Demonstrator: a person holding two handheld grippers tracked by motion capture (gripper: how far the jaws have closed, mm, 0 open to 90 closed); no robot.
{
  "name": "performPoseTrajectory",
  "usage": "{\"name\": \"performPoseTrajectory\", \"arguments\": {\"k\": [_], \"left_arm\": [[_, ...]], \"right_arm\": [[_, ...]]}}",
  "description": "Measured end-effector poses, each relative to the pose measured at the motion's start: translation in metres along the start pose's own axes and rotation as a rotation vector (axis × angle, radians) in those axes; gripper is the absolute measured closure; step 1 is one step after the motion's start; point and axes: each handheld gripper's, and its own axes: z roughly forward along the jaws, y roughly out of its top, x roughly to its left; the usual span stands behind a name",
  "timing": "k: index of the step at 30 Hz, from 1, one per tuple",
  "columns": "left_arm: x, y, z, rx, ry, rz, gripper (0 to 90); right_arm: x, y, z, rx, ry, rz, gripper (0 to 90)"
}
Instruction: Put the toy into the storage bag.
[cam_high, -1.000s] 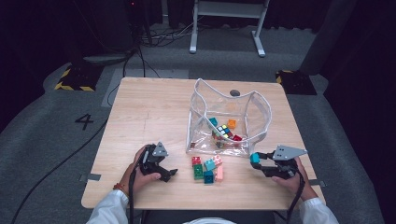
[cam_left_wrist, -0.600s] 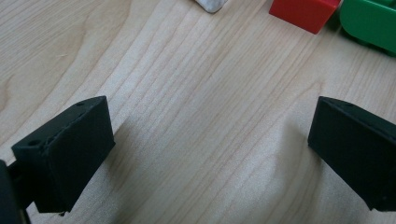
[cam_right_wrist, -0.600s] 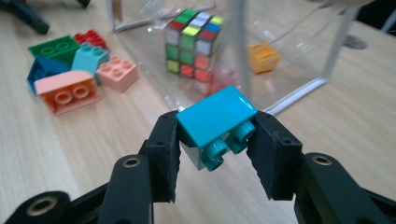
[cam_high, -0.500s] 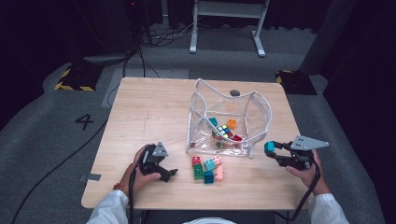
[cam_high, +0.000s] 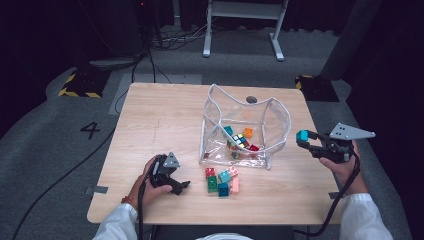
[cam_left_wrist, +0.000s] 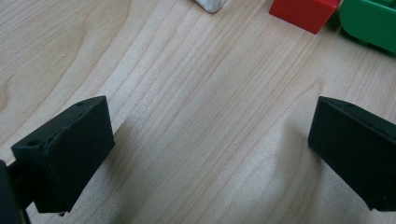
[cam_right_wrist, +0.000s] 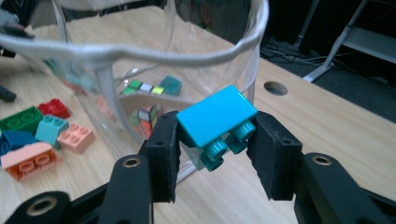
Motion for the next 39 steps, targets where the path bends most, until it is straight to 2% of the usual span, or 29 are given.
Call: {"name": "performPoseTrajectory", "arguments": {"k": [6,7,12,23,27,29,30,32,33,39], "left_arm": [[0.000,0.000,0.000,0.000,0.000,0.000,0.3],[0.000,0.000,0.000,0.000,-0.002,-0.001,0.3],[0.000,0.000,0.000,0.000,-0.002,-0.001,0.3],[0.000,0.000,0.000,0.000,0.000,0.000,0.3],[0.000,0.000,0.000,0.000,0.000,0.000,0.3],[0.000,0.000,0.000,0.000,0.000,0.000,0.3],[0.000,0.000,0.000,0.000,-0.002,-0.001,0.3],[0.000,0.000,0.000,0.000,-0.002,-0.001,0.3],[0.000,0.000,0.000,0.000,-0.002,-0.002,0.3],[0.000,0.000,0.000,0.000,-0.001,-0.001,0.3]], "right_arm": [[-0.009,0.022,-0.003,-0.027,-0.030,0.002,55.0],[-0.010,0.026,-0.003,-0.035,-0.024,0.001,55.0],[-0.012,0.045,0.002,-0.035,-0.033,-0.028,55.0],[-0.004,0.078,0.034,0.008,0.006,-0.081,55.0],[0.001,0.087,0.048,0.024,0.039,-0.071,55.0],[0.003,0.091,0.056,0.030,0.058,-0.090,55.0],[0.006,0.093,0.061,0.042,0.071,-0.084,55.0],[0.008,0.096,0.068,0.055,0.093,-0.112,55.0],[0.011,0.097,0.072,0.065,0.101,-0.106,55.0],[0.017,0.103,0.092,0.129,0.158,-0.143,55.0]]}}
